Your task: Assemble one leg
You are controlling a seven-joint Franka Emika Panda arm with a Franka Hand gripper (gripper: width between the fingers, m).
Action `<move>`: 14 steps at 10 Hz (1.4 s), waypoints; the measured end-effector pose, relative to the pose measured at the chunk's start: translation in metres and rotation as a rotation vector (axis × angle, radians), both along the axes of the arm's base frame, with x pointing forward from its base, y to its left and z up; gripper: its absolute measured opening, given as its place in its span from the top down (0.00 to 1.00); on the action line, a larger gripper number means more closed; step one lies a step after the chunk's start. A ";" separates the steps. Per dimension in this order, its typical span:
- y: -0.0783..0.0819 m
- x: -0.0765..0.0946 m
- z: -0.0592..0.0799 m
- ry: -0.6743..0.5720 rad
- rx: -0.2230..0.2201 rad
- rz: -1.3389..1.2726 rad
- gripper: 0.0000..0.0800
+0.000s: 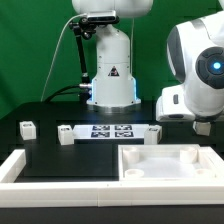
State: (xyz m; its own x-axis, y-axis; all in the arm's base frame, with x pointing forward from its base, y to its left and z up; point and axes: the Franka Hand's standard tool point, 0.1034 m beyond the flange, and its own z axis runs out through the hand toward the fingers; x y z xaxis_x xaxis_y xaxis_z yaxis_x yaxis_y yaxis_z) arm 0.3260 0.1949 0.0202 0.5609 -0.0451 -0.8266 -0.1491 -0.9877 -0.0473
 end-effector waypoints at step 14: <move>0.003 -0.019 -0.009 0.026 -0.014 0.015 0.19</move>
Offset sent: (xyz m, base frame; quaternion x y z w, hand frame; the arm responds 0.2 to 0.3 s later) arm 0.0162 -0.0028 0.0249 -0.0323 -0.0101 -0.0175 0.9993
